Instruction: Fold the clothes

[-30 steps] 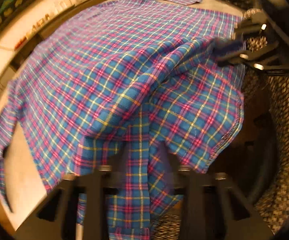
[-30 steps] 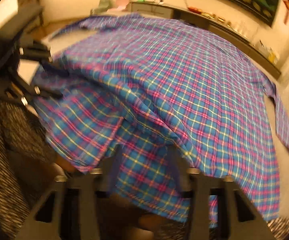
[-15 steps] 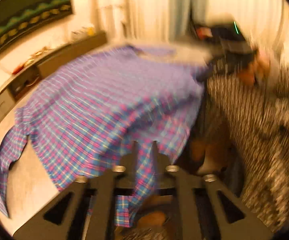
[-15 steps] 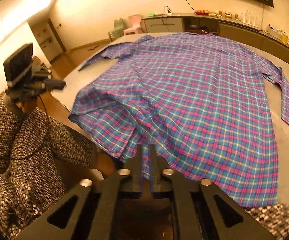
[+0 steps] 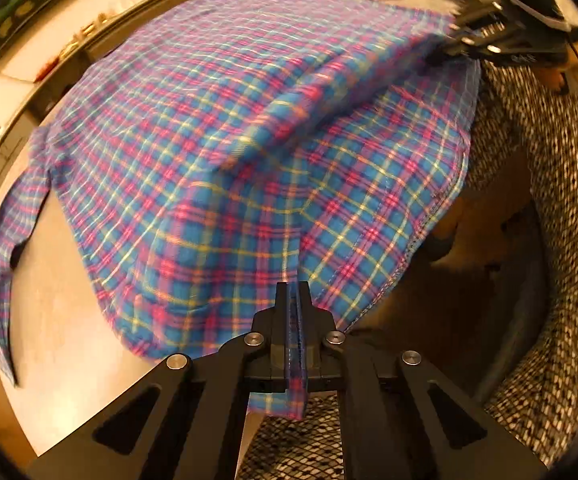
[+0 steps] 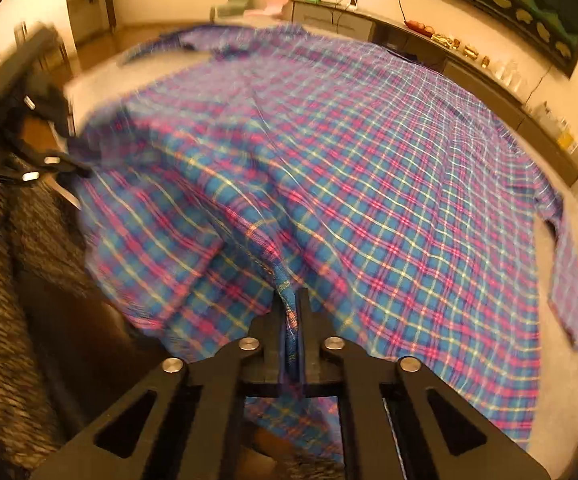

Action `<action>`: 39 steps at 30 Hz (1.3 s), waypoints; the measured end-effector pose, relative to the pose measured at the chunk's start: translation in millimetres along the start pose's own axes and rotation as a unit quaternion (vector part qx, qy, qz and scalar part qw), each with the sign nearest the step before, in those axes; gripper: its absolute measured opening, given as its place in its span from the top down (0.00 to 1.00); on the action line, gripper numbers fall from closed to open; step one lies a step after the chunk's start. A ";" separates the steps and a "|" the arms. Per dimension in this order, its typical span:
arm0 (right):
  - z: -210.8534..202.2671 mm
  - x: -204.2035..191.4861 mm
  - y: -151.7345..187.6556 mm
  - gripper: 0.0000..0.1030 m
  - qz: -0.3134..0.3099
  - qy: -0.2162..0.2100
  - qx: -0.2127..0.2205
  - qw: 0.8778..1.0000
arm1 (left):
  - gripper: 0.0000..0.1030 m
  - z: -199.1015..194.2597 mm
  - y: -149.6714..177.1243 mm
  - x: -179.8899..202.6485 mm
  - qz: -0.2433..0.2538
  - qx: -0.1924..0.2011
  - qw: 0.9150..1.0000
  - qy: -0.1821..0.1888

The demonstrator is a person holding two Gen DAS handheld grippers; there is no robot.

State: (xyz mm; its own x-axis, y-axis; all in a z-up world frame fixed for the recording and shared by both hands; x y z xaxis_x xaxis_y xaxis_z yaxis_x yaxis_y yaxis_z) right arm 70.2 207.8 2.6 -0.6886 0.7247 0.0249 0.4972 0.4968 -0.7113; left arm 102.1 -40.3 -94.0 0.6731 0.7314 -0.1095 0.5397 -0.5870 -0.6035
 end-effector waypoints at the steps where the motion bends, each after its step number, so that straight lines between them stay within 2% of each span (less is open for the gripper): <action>1: -6.2 0.2 0.6 0.96 0.011 -0.010 0.007 1.000 | 0.96 -7.9 -0.3 -0.8 -0.005 0.011 1.000 0.000; 5: -24.2 2.4 10.2 0.96 0.038 -0.045 0.012 0.998 | 0.97 -51.8 -2.7 -12.7 -0.038 0.074 0.997 0.002; 8: -24.6 10.2 20.4 0.96 0.053 -0.077 -0.005 0.996 | 0.97 -67.8 -4.4 -40.4 -0.074 0.107 0.991 -0.024; 10: -23.9 13.7 26.8 0.94 0.059 -0.076 -0.016 0.995 | 0.96 -70.2 -5.8 -36.8 -0.066 0.114 0.991 -0.025; 11: -23.9 16.7 27.6 0.93 0.064 -0.067 -0.016 0.996 | 0.94 -66.3 -6.7 -25.3 -0.046 0.108 0.993 -0.018; 13: -26.2 20.7 25.5 0.82 0.075 -0.056 -0.008 0.996 | 0.74 -49.1 -5.0 -1.7 0.002 0.076 0.997 -0.006; 14: -29.0 21.1 22.5 0.79 0.081 -0.057 -0.002 0.995 | 0.49 -39.0 -3.2 7.0 0.019 0.060 0.998 -0.009; 15: -31.8 21.4 19.5 0.71 0.088 -0.058 0.005 0.994 | 0.41 -28.4 -1.1 14.3 0.033 0.044 0.998 -0.015; 16: -32.1 16.7 14.7 0.67 0.090 -0.063 0.011 0.994 | 0.41 -17.8 1.1 21.5 0.047 0.028 0.998 -0.021; 18: -25.9 -0.4 6.1 0.67 0.077 -0.078 0.014 0.994 | 0.41 -1.5 9.1 28.7 0.071 -0.005 0.997 -0.023; 20: -12.9 -19.6 0.4 0.66 0.048 -0.078 0.006 0.996 | 0.41 9.5 17.8 20.3 0.072 -0.034 0.996 -0.045; 22: 5.3 -36.1 0.2 0.64 0.024 -0.079 -0.011 0.997 | 0.60 8.4 22.5 0.6 0.029 -0.045 0.997 -0.057; 23: 13.1 -38.7 2.1 0.64 0.016 -0.074 -0.022 0.997 | 0.66 4.8 23.5 -7.8 0.007 -0.044 0.997 -0.056; 24: 20.6 -40.5 4.2 0.64 0.008 -0.068 -0.032 0.997 | 0.72 -2.8 23.7 -16.6 -0.017 -0.036 0.998 -0.058; 25: 27.9 -39.8 9.0 0.72 0.005 -0.063 -0.049 0.997 | 0.74 -13.3 23.9 -27.9 -0.043 -0.023 0.996 -0.068; 27: 29.2 -31.5 16.3 0.81 0.028 -0.074 -0.058 0.995 | 0.74 -32.6 26.1 -50.9 -0.099 -0.001 0.991 -0.088; 29: 24.6 -24.0 21.0 0.81 0.059 -0.096 -0.065 0.991 | 0.74 -51.2 30.5 -74.6 -0.164 0.024 0.981 -0.099; 33: 14.3 -21.1 35.1 0.79 0.097 -0.153 -0.089 0.979 | 0.71 -83.8 31.7 -98.5 -0.239 0.078 0.960 -0.125; 35: 6.8 -19.0 29.8 0.78 0.117 -0.166 -0.072 0.977 | 0.71 -101.1 24.3 -95.9 -0.243 0.117 0.955 -0.124; 37: -0.8 -14.5 21.2 0.70 0.140 -0.177 -0.045 0.973 | 0.61 -109.5 13.6 -83.2 -0.220 0.144 0.959 -0.107; 38: -2.6 -9.6 14.4 0.68 0.156 -0.176 -0.027 0.972 | 0.49 -112.7 8.3 -71.1 -0.202 0.155 0.963 -0.092; 39: -2.5 -4.5 9.8 0.64 0.168 -0.168 -0.016 0.971 | 0.46 -113.9 3.6 -57.8 -0.180 0.161 0.968 -0.074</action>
State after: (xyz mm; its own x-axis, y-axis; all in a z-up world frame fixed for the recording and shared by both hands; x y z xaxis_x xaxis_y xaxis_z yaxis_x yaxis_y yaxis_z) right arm 79.5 210.6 -2.7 -0.6148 0.6542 -0.4405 0.7370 0.2775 -0.6163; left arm 122.8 -124.2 0.1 0.3787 0.9238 0.0556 0.5234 -0.1643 -0.8361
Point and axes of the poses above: each gripper's, at about its wrist camera, not at the fingertips, and z roughly the way its jaws point, x to its right, y to its underside, the point moved 3 cm from there along z, roughly the way its jaws point, and after that the axes turned 13 degrees about x, right-handed, at the moved point
